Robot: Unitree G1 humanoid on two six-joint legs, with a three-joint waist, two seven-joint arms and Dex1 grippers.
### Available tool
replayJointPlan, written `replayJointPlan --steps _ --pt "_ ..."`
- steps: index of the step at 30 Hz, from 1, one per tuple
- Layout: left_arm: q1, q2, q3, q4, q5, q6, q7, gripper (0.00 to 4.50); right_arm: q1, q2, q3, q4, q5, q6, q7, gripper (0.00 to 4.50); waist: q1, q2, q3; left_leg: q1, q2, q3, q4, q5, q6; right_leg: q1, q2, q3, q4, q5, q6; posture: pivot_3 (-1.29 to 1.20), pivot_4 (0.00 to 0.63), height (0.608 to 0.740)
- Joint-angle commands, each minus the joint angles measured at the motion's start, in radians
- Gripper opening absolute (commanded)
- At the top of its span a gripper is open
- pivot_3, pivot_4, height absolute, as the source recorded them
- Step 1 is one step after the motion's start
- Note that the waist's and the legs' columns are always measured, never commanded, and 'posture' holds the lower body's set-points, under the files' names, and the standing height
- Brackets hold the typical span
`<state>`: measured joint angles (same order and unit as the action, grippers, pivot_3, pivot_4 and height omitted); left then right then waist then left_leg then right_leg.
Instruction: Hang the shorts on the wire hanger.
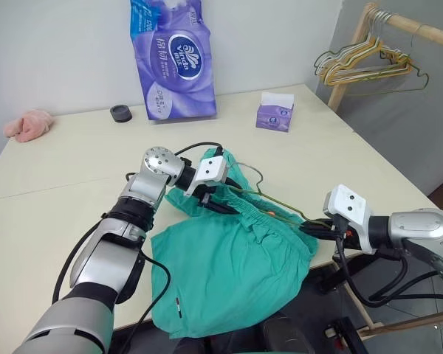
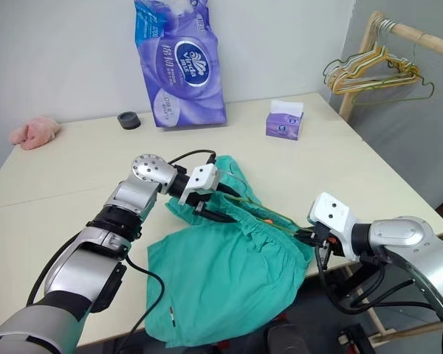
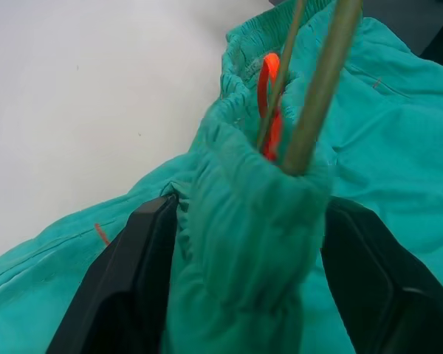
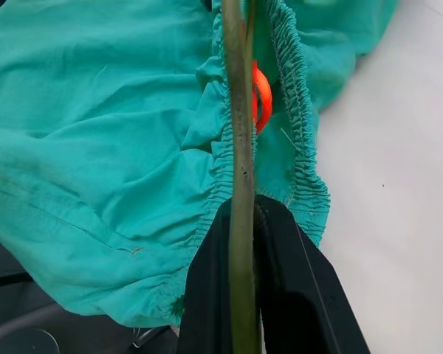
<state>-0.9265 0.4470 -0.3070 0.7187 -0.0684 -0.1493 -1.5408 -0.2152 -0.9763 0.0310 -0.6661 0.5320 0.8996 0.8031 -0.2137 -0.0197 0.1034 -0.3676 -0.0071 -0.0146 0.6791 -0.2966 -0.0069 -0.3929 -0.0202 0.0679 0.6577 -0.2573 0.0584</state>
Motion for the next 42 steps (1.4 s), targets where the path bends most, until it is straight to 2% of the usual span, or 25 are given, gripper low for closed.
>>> replayJointPlan --steps 1,7,10,13,17,21,22,30,35,38,42 --pt "0.020 0.006 0.007 -0.036 0.002 -0.011 -0.004 2.62 -0.022 0.001 -0.028 -0.032 -0.015 -0.069 0.010 0.00 -0.001 0.000 0.000 0.000 0.000 0.000 0.000 0.000 0.000 0.000 0.000 0.000 0.000 0.000 0.000 -0.28 0.055 0.740" --pt "0.029 0.008 0.013 -0.047 0.001 0.003 0.007 2.57 0.005 -0.059 -0.007 -0.018 -0.109 -0.185 0.068 0.00 -0.002 0.000 0.000 0.000 0.000 0.000 0.000 0.000 0.000 0.000 0.000 0.000 0.000 0.000 0.000 -0.28 0.055 0.740" --pt "0.024 0.008 0.021 -0.044 -0.008 0.018 0.007 2.49 0.015 -0.089 -0.002 0.001 -0.166 -0.261 0.092 0.71 -0.004 0.000 0.000 0.000 0.000 0.000 0.000 0.000 0.000 0.000 0.000 0.000 0.000 0.000 0.000 -0.27 0.054 0.740" --pt "0.023 0.007 0.031 -0.053 -0.028 0.046 -0.006 2.24 0.018 -0.119 0.000 0.018 -0.216 -0.325 0.116 1.73 -0.005 0.000 0.000 0.000 0.000 0.000 0.000 0.000 0.000 0.000 0.000 -0.001 0.000 0.000 0.000 -0.27 0.054 0.740" --pt "0.026 0.007 0.037 -0.061 -0.033 0.051 -0.005 2.18 0.032 -0.177 -0.023 0.050 -0.276 -0.411 0.163 3.06 -0.005 0.000 0.000 0.000 0.000 0.000 0.000 0.000 0.000 0.000 0.000 -0.001 0.000 0.000 0.000 -0.28 0.052 0.740" --pt "0.028 0.009 0.037 -0.064 -0.033 0.051 -0.011 2.16 0.028 -0.176 -0.070 0.068 -0.246 -0.404 0.176 4.35 -0.006 0.000 0.000 0.000 0.000 0.000 0.000 0.000 0.000 0.000 0.000 -0.001 0.000 0.000 0.000 -0.28 0.052 0.740" --pt "0.029 0.009 0.037 -0.066 -0.033 0.048 -0.013 2.16 0.031 -0.179 -0.083 0.063 -0.229 -0.391 0.187 4.50 -0.006 0.000 0.000 0.000 0.000 0.000 0.000 0.000 0.000 0.000 0.000 -0.001 0.000 0.000 0.000 -0.28 0.053 0.740" --pt "0.036 0.015 0.032 -0.054 -0.023 -0.002 -0.008 2.16 0.015 -0.161 -0.125 0.025 -0.150 -0.314 0.192 4.50 -0.006 0.000 0.000 0.000 0.000 0.000 0.000 0.000 0.000 0.000 0.000 0.000 0.000 0.002 -0.003 -0.28 0.053 0.740" --pt "0.046 0.011 0.045 -0.070 -0.048 0.056 -0.014 2.16 0.005 -0.146 -0.123 0.003 -0.128 -0.285 0.186 4.50 -0.006 0.000 0.000 0.000 0.000 0.000 0.000 0.000 0.000 0.000 0.000 0.000 0.000 0.002 -0.003 -0.28 0.053 0.740" --pt "0.039 0.009 0.064 -0.024 -0.034 0.071 0.051 2.16 0.046 -0.176 -0.178 -0.022 -0.090 -0.262 0.230 4.50 -0.005 0.000 0.000 0.000 0.000 0.000 0.000 0.000 0.000 0.000 0.000 0.000 0.000 0.002 -0.003 -0.28 0.055 0.740" --pt "0.043 0.008 0.072 -0.035 -0.054 0.118 0.059 2.13 0.082 -0.194 -0.191 -0.035 -0.099 -0.268 0.232 4.50 -0.006 0.000 0.000 0.000 0.000 0.000 0.000 0.000 0.000 0.000 0.000 -0.001 0.000 0.001 -0.002 -0.28 0.055 0.740"
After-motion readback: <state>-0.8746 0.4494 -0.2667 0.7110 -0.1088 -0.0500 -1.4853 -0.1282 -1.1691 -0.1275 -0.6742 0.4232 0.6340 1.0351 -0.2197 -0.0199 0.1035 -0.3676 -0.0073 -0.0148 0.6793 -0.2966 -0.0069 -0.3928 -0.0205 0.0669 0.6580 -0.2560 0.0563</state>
